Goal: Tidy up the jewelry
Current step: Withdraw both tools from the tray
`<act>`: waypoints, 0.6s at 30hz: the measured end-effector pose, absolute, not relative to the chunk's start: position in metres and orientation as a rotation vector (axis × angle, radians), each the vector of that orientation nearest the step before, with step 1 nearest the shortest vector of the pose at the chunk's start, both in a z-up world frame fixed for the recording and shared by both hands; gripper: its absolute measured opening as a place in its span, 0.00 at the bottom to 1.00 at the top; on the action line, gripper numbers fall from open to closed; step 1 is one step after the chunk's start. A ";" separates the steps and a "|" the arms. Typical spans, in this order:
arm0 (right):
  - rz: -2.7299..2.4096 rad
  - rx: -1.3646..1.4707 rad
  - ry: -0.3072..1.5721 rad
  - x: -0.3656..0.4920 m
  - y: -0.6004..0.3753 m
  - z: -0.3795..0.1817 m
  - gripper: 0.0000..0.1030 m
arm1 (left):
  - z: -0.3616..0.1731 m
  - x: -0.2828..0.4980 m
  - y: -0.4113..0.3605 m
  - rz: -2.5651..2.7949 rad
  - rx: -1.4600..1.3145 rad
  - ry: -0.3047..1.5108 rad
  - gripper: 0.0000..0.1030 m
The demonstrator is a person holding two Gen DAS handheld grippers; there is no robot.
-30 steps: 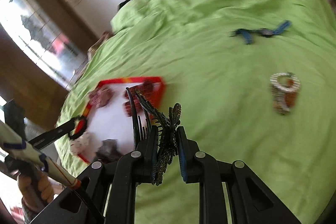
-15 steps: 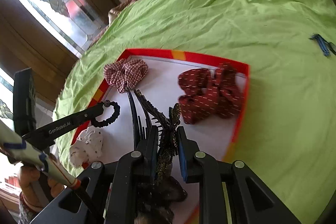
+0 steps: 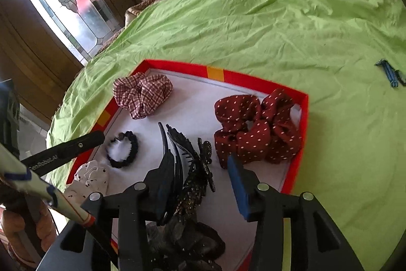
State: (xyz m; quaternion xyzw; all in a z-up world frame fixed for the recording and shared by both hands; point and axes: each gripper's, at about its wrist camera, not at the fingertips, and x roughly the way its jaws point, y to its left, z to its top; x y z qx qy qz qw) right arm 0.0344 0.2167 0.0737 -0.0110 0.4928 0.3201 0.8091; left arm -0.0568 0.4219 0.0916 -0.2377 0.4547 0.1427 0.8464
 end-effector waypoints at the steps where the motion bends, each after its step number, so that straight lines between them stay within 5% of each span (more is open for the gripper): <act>1: 0.689 -0.023 1.050 0.033 0.215 0.077 0.49 | 0.096 -0.059 0.421 0.303 -0.499 0.949 0.28; 4: 0.697 -0.019 1.036 0.026 0.208 0.087 0.50 | 0.111 -0.072 0.415 0.312 -0.503 0.909 0.42; 18: 0.601 -0.031 0.958 -0.048 0.077 0.117 0.58 | 0.174 -0.145 0.309 0.278 -0.442 0.775 0.59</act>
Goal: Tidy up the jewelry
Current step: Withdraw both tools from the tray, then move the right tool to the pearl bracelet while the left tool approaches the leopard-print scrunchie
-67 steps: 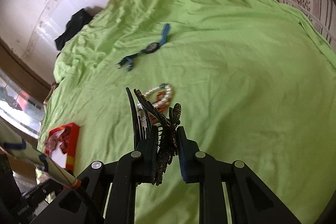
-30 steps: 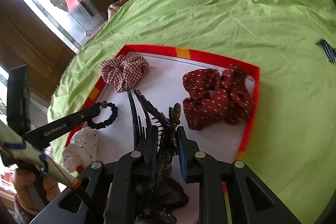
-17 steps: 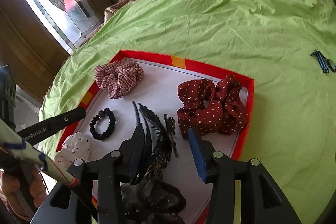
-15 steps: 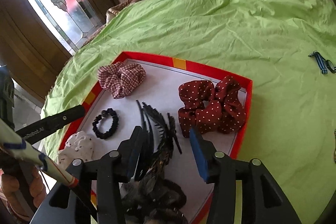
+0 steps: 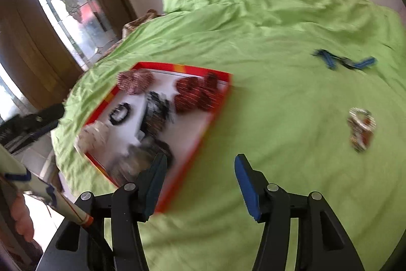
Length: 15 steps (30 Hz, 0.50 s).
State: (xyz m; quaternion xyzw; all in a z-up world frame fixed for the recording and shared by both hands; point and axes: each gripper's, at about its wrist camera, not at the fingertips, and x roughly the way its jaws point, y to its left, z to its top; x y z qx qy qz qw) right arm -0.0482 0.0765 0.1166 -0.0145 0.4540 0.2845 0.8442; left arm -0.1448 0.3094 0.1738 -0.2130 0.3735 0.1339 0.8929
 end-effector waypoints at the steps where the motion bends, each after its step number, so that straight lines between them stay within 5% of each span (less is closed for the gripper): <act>1: 0.586 -0.028 0.958 -0.051 0.066 0.116 0.59 | 0.176 -0.148 0.294 0.266 -0.431 0.769 0.59; 15: 0.229 -0.210 0.907 -0.067 -0.076 0.121 0.59 | 0.163 -0.176 0.188 0.246 -0.341 0.887 0.60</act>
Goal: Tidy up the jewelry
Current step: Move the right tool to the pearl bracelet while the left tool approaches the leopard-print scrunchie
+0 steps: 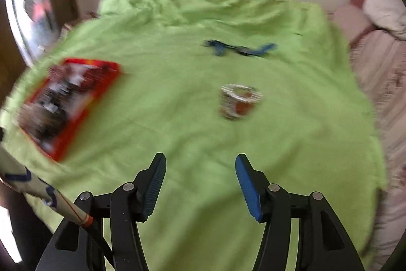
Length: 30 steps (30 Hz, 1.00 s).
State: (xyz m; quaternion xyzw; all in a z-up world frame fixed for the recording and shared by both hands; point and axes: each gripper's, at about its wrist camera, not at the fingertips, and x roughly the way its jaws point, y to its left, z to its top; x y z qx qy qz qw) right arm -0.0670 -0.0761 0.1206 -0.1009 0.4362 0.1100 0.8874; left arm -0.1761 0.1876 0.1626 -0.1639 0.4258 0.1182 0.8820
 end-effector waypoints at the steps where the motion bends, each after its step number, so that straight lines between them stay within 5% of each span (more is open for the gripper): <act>1: 0.211 -0.201 0.896 -0.071 -0.086 0.122 0.60 | 0.160 -0.176 0.183 0.243 -0.331 0.910 0.60; 12: 0.216 0.167 0.965 -0.067 -0.167 0.061 0.64 | 0.116 -0.136 0.119 0.074 -0.285 1.001 0.60; 20: 0.237 0.265 0.966 0.000 -0.186 0.064 0.41 | 0.095 -0.115 0.101 0.023 -0.236 1.022 0.60; 30: 0.259 0.278 1.007 0.135 -0.159 0.048 0.37 | 0.070 -0.090 0.090 -0.047 -0.173 1.053 0.60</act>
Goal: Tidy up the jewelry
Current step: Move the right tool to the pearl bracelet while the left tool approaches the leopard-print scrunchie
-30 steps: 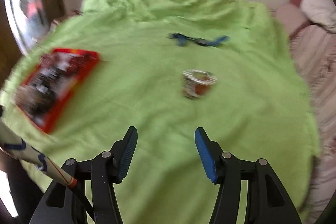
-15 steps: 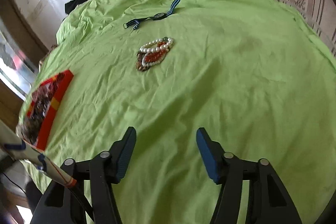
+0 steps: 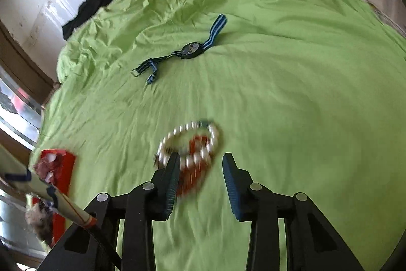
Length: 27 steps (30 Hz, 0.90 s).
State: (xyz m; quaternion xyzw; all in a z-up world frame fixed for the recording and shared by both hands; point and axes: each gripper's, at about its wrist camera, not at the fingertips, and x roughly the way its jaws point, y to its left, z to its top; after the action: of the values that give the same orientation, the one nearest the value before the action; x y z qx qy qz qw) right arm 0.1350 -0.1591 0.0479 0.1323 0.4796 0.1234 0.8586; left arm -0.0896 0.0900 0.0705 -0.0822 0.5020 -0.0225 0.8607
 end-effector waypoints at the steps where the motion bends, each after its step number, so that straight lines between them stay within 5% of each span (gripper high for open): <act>1: 0.254 0.261 1.017 0.143 -0.155 0.044 0.37 | 0.068 -0.088 0.090 -0.048 -0.159 1.053 0.60; 6: 0.191 0.132 1.066 0.178 -0.134 0.020 0.35 | 0.060 -0.082 0.095 -0.051 -0.143 1.063 0.60; 10: 0.119 -0.006 1.065 0.180 -0.125 0.019 0.10 | 0.056 -0.079 0.099 -0.048 -0.149 1.068 0.60; 18: -0.007 0.088 1.091 0.121 -0.202 0.032 0.10 | 0.064 -0.080 0.096 -0.070 -0.174 1.058 0.60; 24: 0.095 0.222 1.078 0.036 -0.235 0.031 0.11 | 0.075 -0.056 0.080 -0.135 -0.222 1.067 0.60; 27: 0.141 0.277 0.956 0.015 -0.240 0.032 0.38 | 0.080 -0.026 0.068 -0.167 -0.253 1.067 0.60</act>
State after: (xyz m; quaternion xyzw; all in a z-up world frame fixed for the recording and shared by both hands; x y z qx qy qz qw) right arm 0.0150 -0.2400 0.0316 0.1325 0.4580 0.0678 0.8764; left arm -0.0258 0.0679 0.0800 -0.1199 0.5068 -0.0791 0.8500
